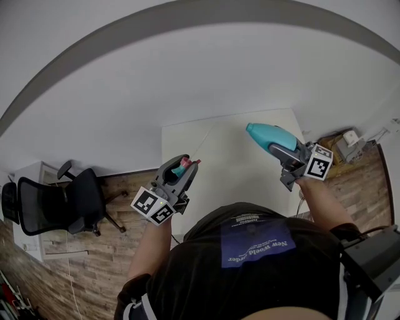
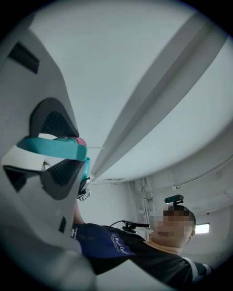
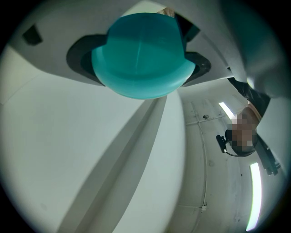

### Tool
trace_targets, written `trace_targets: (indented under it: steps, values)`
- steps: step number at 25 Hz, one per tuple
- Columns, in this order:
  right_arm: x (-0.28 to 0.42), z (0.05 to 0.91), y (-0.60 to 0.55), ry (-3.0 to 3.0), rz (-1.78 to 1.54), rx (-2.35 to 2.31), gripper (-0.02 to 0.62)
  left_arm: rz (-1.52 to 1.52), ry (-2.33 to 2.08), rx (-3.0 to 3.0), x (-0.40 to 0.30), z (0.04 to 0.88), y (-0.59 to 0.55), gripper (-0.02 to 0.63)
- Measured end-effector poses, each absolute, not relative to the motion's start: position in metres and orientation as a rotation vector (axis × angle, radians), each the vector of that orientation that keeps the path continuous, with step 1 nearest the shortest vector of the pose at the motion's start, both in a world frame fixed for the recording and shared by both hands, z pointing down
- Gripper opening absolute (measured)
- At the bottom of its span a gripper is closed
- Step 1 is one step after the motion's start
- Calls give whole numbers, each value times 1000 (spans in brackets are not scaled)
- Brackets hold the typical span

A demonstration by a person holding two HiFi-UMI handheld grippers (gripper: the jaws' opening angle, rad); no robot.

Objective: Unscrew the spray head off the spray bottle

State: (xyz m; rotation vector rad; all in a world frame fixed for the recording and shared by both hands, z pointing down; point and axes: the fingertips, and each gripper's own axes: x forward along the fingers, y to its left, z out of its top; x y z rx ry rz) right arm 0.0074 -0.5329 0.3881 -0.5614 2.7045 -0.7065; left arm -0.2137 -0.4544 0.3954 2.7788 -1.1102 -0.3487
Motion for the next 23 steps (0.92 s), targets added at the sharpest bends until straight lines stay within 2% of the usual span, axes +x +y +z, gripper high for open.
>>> trace_targets:
  steps: [23]
  values:
    - [5,384,-529,2713,-685,-535,453,-335,-1086,2801,-208,392,-448,153]
